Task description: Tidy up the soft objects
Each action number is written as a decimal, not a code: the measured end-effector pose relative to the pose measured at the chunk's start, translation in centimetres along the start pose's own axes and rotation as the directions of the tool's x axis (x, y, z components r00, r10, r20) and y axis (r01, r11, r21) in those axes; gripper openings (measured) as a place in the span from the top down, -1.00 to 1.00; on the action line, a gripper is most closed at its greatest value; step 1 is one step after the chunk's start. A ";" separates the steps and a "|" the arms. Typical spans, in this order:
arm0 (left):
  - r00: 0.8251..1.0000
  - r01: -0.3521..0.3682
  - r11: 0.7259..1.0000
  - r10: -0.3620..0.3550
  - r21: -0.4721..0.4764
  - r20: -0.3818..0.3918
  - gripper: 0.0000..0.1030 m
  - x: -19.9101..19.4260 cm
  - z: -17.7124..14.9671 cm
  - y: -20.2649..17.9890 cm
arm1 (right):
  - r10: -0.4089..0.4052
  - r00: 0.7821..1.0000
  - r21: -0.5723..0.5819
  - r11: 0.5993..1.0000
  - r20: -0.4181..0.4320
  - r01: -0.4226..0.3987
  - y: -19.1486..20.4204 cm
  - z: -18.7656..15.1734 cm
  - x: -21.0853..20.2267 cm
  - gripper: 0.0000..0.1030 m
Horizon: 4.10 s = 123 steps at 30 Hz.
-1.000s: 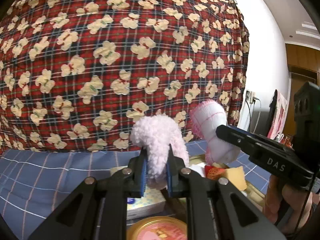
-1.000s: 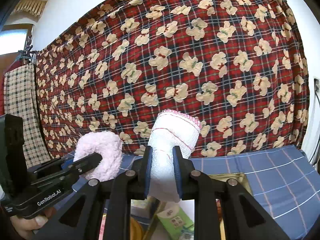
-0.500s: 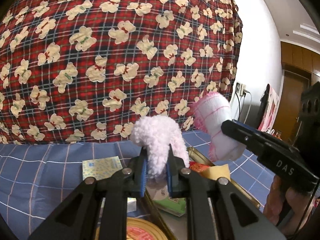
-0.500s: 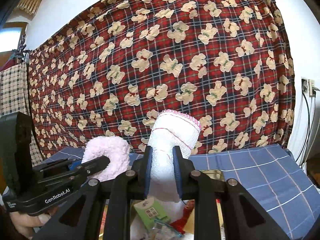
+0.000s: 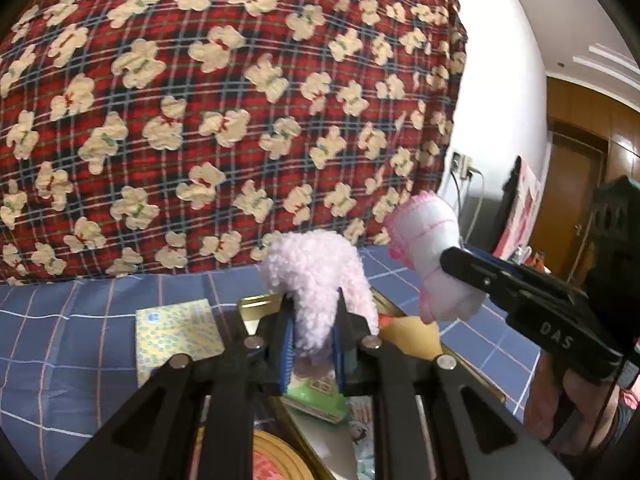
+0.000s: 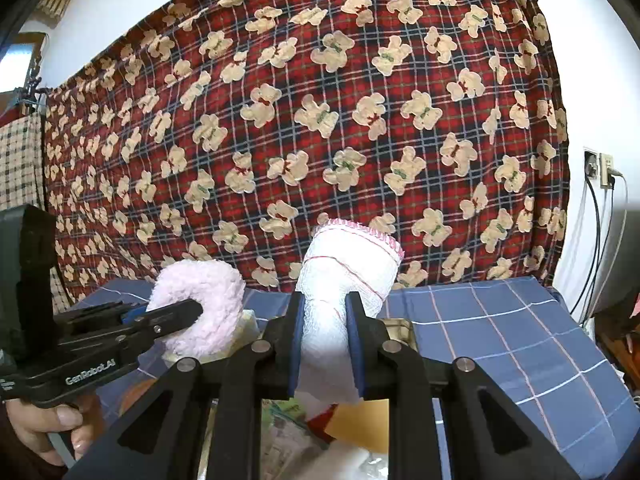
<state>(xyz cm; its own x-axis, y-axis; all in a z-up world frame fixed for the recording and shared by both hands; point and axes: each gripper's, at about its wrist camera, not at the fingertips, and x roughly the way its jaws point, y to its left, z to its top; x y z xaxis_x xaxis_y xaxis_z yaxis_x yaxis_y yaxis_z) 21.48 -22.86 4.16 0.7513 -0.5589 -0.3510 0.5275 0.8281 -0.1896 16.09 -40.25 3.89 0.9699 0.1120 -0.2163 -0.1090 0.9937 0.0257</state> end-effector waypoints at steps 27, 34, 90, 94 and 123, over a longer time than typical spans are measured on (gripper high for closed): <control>0.994 0.048 0.999 -0.047 -0.001 -0.100 0.74 1.3 -1.7 -0.4 | -0.008 0.995 -0.046 0.999 -0.103 0.003 0.3 -0.8 1.3 0.57; 0.988 0.023 1.000 -0.022 0.002 -0.150 0.73 2.9 -2.3 0.2 | 0.011 0.986 -0.052 0.998 -0.167 -0.020 1.0 -1.1 3.3 0.56; 0.998 -0.010 1.000 0.009 -0.022 -0.065 -0.97 -0.3 -2.2 1.4 | -0.068 0.978 -0.007 0.998 -0.198 0.068 1.2 -2.5 0.0 -0.41; 0.998 -0.027 0.999 0.024 -0.042 -0.057 -0.97 -0.5 -2.1 1.9 | -0.066 0.980 0.002 0.998 -0.188 0.068 1.2 -2.6 -0.1 -0.41; 0.995 -0.043 0.999 0.041 -0.020 -0.085 -0.99 -0.1 -2.3 1.8 | -0.063 0.980 0.001 0.998 -0.188 0.064 1.3 -2.6 0.0 -0.42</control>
<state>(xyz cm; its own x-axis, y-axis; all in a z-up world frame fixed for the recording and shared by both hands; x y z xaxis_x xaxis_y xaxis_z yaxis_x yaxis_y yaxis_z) 21.44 -21.27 1.73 0.7358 -0.5186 -0.4355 0.4867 0.8521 -0.1923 15.34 -39.00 1.37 0.9166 0.0478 -0.3969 -0.0468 0.9988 0.0124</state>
